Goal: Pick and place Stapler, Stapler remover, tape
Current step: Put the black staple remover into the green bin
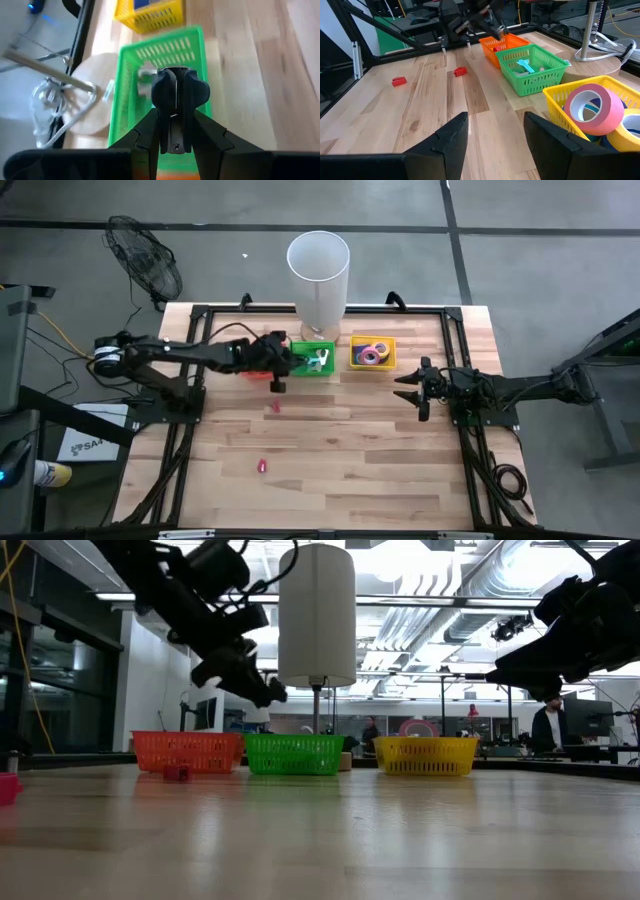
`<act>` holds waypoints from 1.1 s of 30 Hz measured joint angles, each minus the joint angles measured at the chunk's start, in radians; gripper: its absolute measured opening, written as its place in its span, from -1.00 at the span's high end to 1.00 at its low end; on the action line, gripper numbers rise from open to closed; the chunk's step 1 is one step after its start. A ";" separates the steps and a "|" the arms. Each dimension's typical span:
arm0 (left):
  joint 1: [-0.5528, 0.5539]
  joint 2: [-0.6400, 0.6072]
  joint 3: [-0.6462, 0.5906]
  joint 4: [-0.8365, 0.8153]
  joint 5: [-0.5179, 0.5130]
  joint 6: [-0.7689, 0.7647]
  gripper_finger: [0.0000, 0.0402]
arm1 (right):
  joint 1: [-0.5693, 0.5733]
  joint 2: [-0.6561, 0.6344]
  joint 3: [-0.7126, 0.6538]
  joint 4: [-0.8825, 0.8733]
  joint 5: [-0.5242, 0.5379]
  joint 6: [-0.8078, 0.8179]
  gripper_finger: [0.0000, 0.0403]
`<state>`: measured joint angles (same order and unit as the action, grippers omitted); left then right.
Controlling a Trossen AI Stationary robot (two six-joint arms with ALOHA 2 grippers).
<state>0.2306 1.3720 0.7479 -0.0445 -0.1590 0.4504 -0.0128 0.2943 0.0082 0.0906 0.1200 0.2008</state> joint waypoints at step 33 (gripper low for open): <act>0.083 0.167 0.000 0.122 0.012 -0.115 0.15 | 0.000 0.000 0.000 0.000 0.000 0.000 0.09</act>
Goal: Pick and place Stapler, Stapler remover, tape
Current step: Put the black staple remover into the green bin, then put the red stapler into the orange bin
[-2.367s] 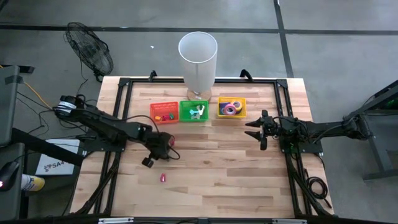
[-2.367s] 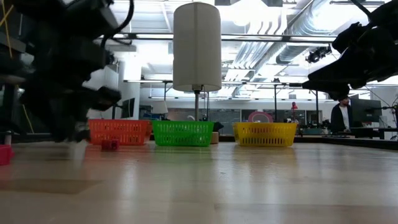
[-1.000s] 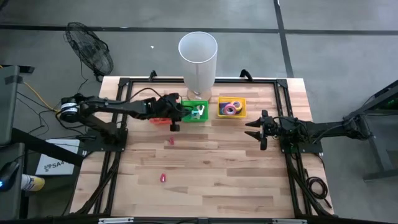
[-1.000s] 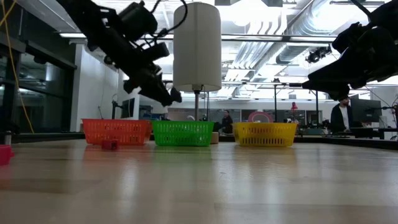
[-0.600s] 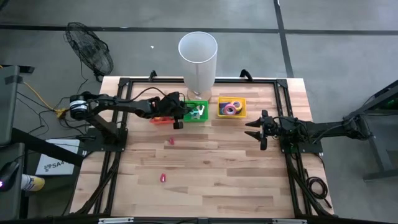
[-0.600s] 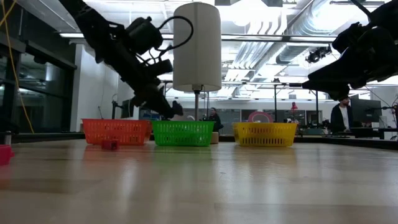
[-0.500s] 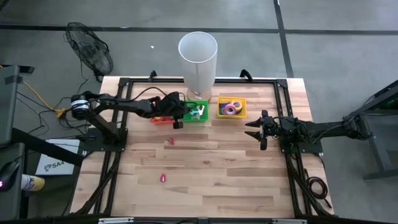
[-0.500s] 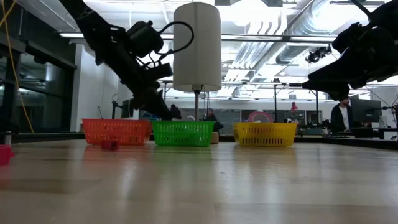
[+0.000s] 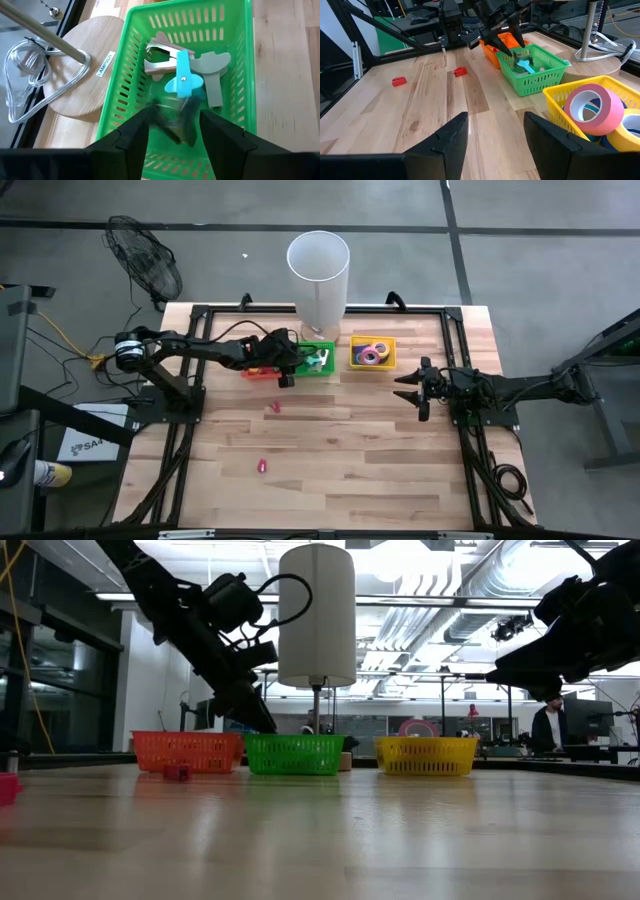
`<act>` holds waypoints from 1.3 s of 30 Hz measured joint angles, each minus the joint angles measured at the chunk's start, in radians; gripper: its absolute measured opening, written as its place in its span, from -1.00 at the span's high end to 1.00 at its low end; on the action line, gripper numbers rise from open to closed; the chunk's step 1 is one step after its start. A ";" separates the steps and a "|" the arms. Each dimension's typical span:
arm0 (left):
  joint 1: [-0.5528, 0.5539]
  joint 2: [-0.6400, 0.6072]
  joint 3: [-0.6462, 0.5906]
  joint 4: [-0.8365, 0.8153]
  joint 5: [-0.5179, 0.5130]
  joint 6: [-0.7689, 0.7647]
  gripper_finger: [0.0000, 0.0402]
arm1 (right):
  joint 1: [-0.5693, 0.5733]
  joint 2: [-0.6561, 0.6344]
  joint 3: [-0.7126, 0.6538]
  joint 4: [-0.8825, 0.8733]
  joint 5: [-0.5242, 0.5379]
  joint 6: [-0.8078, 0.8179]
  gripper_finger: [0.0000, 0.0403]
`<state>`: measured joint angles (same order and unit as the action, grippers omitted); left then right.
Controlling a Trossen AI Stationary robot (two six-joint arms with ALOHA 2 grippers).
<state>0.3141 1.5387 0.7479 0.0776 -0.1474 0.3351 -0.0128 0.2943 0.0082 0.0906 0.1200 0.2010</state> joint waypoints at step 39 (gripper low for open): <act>-0.122 -0.100 0.144 -0.803 0.360 0.743 0.13 | 0.000 0.000 0.000 0.000 0.000 0.000 0.09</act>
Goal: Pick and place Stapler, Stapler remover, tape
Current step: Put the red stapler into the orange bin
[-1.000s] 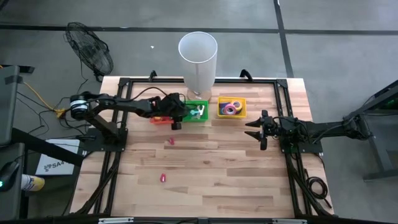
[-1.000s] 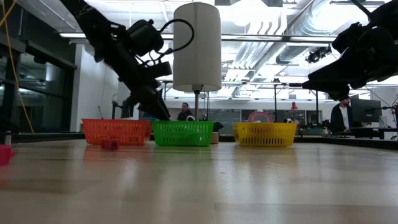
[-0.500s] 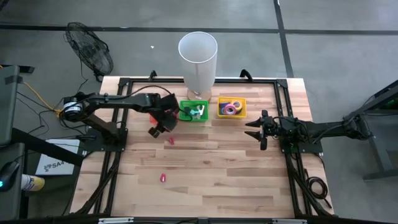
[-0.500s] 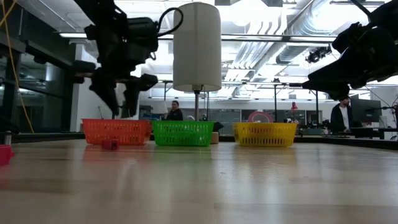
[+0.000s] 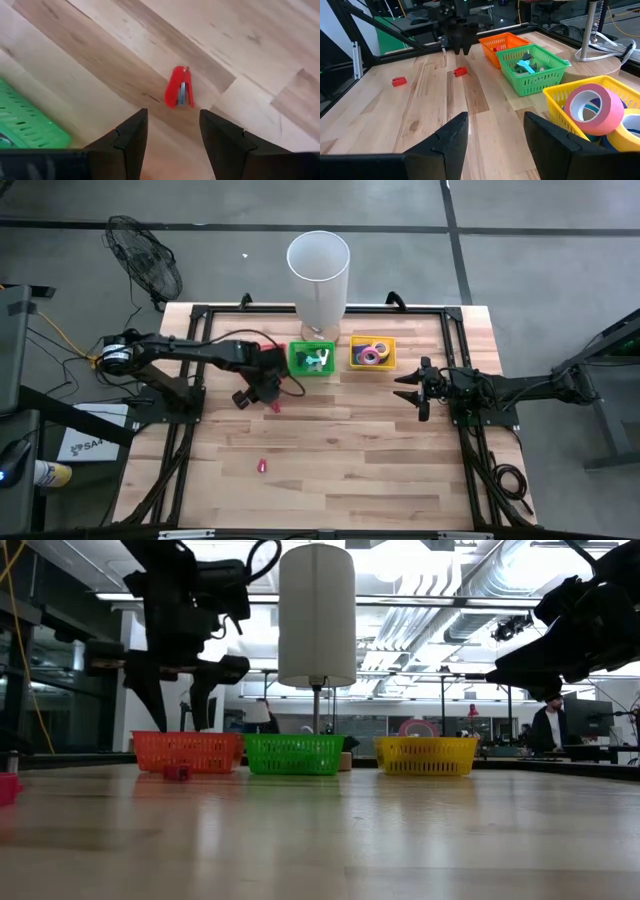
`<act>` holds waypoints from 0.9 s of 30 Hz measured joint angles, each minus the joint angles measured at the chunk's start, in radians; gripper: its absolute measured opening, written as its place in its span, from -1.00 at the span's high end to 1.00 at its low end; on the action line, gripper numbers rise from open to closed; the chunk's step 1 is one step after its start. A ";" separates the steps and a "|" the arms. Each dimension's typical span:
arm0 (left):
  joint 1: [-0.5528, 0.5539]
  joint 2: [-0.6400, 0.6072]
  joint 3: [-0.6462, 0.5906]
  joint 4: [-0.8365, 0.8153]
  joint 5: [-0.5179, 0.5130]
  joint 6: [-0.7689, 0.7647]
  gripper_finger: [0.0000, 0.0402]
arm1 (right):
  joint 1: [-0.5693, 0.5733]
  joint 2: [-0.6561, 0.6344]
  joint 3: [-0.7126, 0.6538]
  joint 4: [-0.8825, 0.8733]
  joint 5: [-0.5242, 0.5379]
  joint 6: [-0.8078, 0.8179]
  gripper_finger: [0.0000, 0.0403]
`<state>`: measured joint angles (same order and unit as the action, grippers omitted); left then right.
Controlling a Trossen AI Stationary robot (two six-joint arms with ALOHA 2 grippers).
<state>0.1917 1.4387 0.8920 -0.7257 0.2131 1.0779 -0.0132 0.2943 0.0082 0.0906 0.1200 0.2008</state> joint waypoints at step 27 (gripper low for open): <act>-0.135 0.141 -0.005 0.093 -0.104 -0.039 -0.29 | 0.000 0.000 0.000 0.000 0.000 0.000 0.09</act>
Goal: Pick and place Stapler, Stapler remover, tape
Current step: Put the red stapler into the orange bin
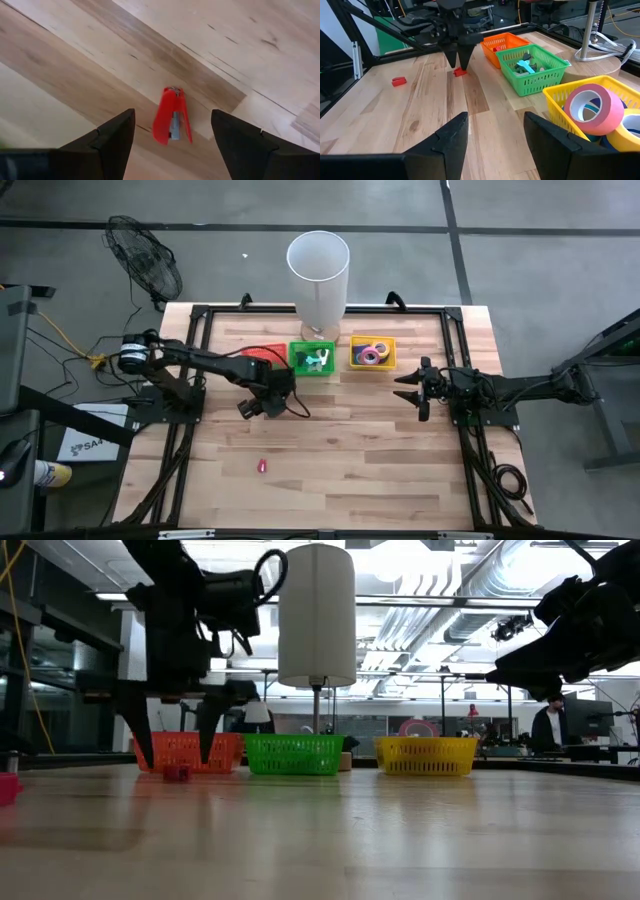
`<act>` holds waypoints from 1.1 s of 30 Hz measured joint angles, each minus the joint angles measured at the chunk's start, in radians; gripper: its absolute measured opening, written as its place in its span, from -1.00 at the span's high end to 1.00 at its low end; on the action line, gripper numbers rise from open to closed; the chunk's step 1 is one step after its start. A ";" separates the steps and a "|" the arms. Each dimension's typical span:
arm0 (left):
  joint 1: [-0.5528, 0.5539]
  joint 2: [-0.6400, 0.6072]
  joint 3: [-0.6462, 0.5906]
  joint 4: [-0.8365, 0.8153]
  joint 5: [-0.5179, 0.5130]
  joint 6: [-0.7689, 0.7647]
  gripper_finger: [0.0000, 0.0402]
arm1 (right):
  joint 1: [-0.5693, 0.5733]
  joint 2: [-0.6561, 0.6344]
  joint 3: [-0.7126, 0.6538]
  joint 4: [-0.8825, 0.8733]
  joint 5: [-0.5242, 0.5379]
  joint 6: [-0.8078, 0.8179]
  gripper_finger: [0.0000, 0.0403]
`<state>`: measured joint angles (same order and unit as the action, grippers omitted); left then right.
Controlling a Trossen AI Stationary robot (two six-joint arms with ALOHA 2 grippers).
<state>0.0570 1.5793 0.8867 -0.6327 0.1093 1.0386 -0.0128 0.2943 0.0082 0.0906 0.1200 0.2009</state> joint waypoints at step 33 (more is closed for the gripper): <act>0.000 0.060 0.002 -0.045 -0.042 -0.120 0.72 | 0.000 0.000 0.000 0.000 0.000 0.000 0.09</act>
<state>0.0574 1.6390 0.8890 -0.6775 0.0672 0.9185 -0.0128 0.2943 0.0078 0.0906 0.1204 0.2012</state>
